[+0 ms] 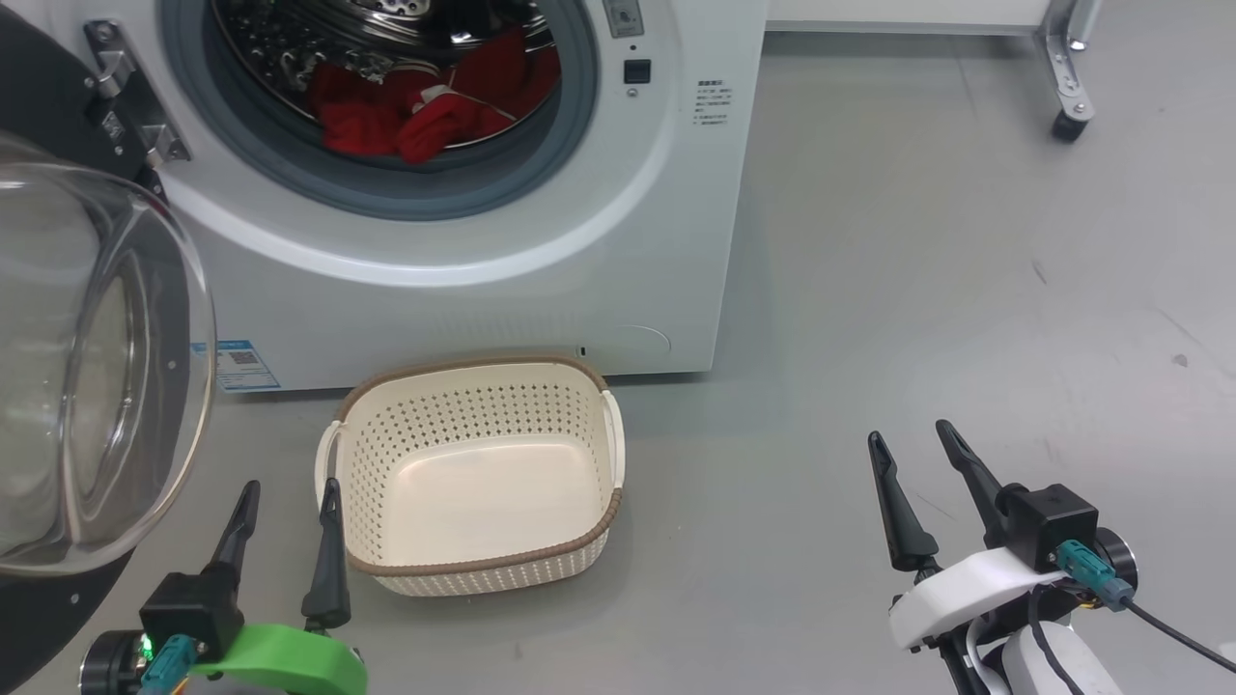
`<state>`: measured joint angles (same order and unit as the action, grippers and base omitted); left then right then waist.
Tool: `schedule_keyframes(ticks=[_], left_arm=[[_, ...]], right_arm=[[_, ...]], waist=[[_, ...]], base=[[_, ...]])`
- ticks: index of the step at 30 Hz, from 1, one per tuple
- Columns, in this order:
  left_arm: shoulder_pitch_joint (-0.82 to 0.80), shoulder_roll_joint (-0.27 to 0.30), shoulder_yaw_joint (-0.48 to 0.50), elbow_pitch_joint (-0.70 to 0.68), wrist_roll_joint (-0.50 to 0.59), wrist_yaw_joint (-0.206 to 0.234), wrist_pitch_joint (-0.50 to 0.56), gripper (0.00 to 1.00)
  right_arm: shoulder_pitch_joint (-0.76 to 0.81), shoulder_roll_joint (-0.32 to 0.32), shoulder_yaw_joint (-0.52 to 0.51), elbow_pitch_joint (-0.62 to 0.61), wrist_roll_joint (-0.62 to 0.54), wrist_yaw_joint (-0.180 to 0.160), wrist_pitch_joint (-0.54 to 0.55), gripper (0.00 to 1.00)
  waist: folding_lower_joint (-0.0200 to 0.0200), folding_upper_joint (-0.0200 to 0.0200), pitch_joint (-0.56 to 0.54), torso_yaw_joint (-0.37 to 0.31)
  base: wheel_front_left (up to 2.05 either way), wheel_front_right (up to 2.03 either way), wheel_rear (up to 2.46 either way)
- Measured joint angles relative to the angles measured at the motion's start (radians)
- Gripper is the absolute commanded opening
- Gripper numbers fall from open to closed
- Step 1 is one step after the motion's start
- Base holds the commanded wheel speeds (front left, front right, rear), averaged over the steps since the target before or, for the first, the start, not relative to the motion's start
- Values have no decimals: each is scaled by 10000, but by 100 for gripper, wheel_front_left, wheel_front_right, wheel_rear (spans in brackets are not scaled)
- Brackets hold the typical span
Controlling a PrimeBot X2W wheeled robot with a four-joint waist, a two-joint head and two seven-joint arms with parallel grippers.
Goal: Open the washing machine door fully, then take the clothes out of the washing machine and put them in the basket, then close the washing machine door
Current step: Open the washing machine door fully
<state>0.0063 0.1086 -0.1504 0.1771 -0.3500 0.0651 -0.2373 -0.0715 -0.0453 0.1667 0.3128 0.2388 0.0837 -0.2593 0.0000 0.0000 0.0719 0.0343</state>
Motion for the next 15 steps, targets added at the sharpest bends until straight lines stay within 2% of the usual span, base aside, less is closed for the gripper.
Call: schedule_keyframes(ticks=[15], left_arm=[[-1,-50,-173,-240,0,0,295,100]], right_arm=[[2,2,-109,-163,15,-75,0,100]], waist=[[0,0,5,-260]], base=[[0,0,0]])
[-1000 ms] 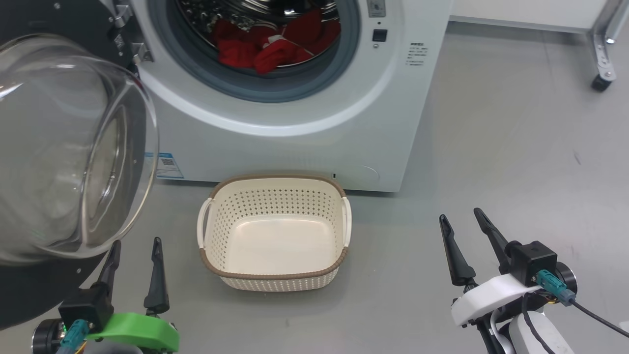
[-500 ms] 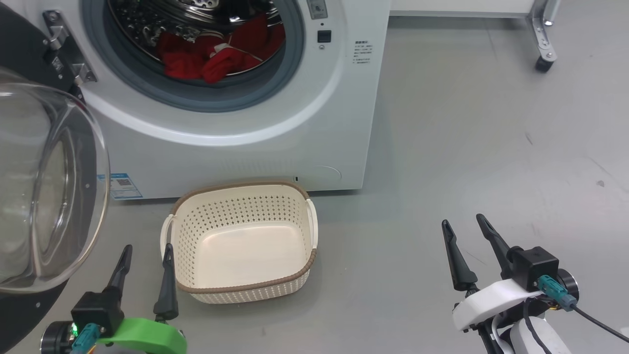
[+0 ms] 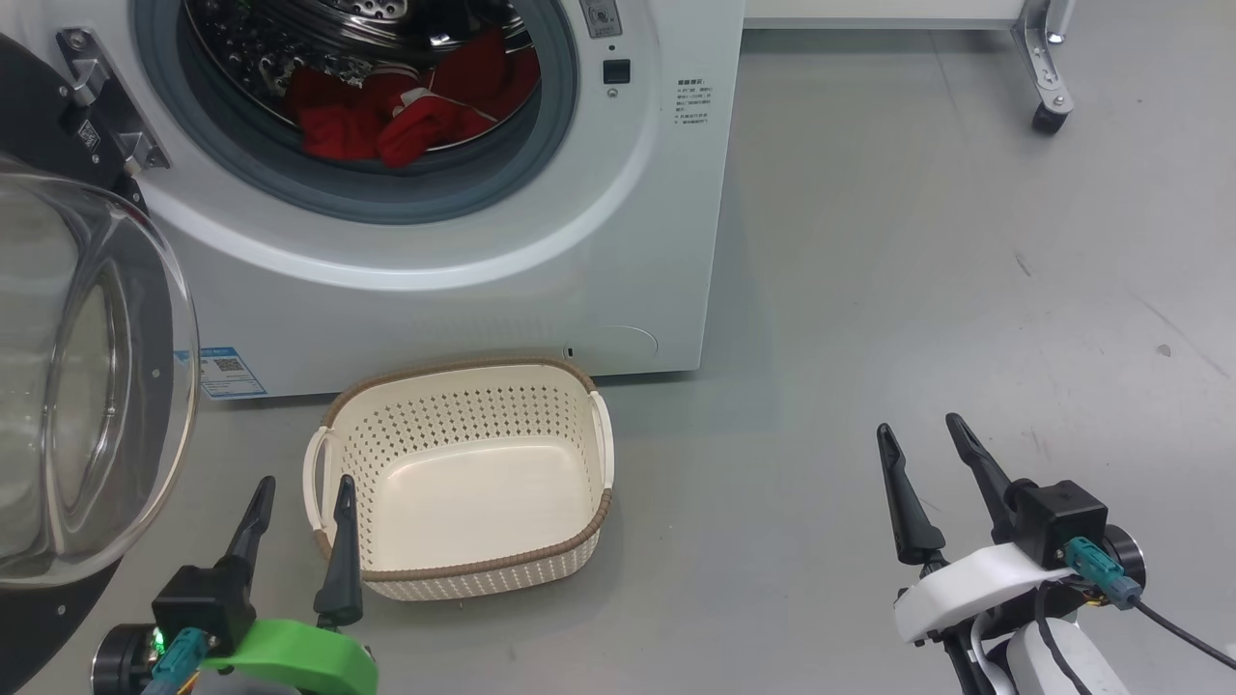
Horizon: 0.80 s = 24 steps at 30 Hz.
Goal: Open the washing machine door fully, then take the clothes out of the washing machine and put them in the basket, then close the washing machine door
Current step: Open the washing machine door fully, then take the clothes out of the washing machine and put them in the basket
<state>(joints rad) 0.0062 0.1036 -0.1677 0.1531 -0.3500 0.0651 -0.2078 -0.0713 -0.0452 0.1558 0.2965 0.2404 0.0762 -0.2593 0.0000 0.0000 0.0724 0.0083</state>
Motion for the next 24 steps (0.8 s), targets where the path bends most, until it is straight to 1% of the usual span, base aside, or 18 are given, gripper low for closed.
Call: schedule_keyframes(ticks=[16,24], left_arm=[[15,0,-25,-94,0,19,199,100],[43,-2,-17,-203,0,100,224,100]], right_arm=[[39,2,15,-31,33,-69,0,100],[92,2,35,-52,46,-69,0,100]], waist=[[0,0,-13,-9],[0,0,-42,-10]], base=[[0,0,0],[5,-5,0]])
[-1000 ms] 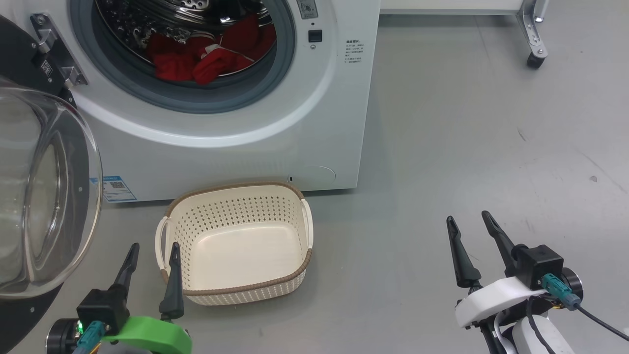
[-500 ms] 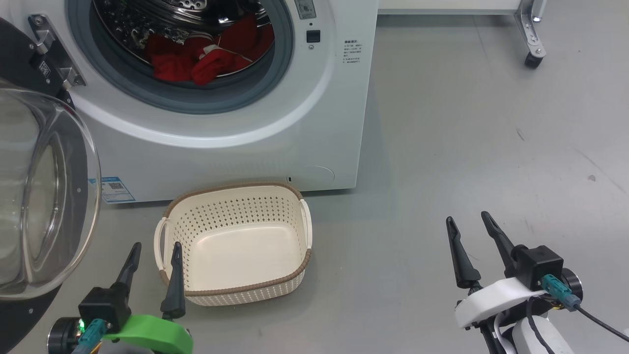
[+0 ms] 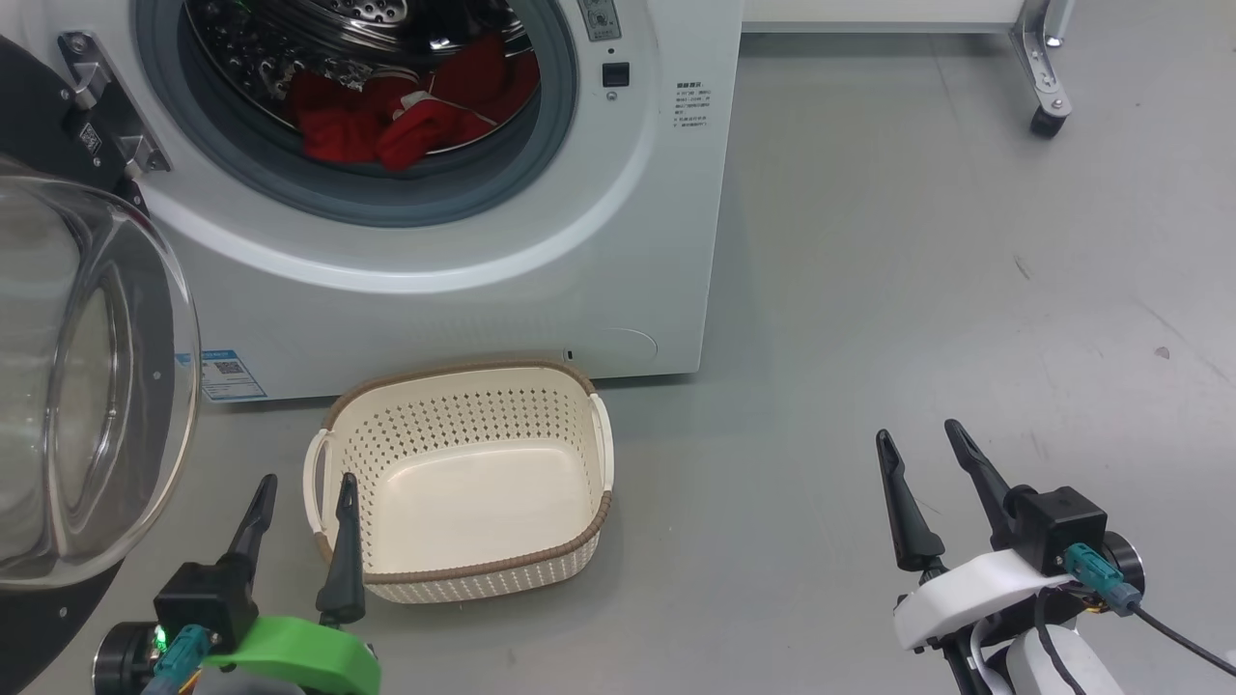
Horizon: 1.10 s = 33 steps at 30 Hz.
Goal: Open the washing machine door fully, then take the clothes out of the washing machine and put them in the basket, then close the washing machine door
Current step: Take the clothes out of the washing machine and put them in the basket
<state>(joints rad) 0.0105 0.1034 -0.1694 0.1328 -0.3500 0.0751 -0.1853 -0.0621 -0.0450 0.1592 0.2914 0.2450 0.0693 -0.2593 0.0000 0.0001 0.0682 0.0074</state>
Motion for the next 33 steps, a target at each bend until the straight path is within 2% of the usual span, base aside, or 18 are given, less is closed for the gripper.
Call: schedule_keyframes(ticks=[12,33], left_arm=[[152,0,-86,-121,13,-2,-4,100],[169,-42,-205,-171,40,40,8,100]], right_arm=[[98,2,-13,2,0,0,0,100],[105,4,-23,46,8,0,0,100]], waist=[[0,0,-94,-28],[0,0,-199,-12]], base=[[39,-50,11],[85,-105,20]])
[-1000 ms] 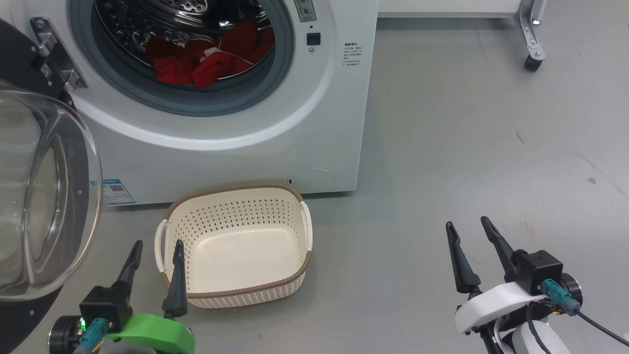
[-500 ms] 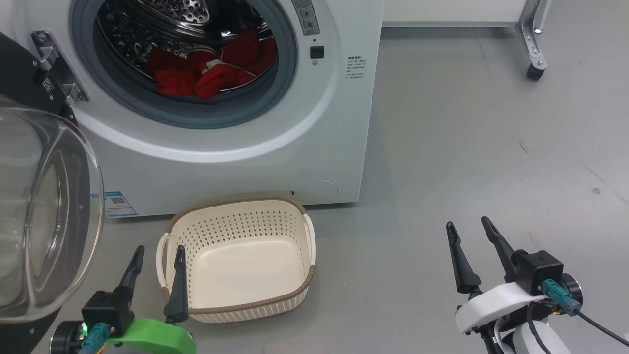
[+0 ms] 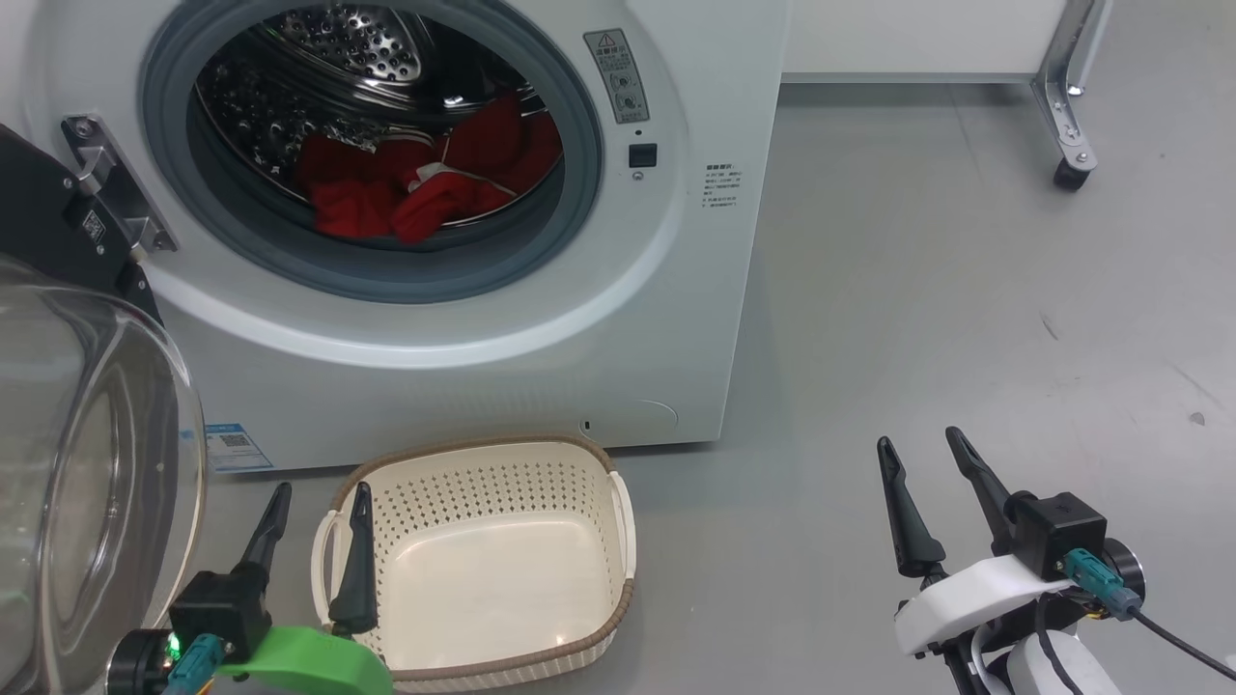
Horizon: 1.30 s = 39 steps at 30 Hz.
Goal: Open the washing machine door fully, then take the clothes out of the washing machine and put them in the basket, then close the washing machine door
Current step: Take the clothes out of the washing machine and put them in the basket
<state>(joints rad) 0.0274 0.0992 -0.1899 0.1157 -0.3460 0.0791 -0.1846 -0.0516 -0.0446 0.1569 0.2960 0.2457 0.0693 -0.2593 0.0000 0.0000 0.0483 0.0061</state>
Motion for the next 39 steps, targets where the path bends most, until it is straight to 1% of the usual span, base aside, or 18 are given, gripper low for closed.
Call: schedule_keyframes(ticks=[14,39], left_arm=[[38,-65,8,0,0,46,2,100],[196,-104,-27,-21,6,96,90,100]], right_arm=[[7,0,31,23,6,0,0,100],[199,0,92,82,65,0,0,100]], waist=[[0,0,-81,0],[0,0,-174,-16]], base=[[48,-48,0],[2,-2,0]])
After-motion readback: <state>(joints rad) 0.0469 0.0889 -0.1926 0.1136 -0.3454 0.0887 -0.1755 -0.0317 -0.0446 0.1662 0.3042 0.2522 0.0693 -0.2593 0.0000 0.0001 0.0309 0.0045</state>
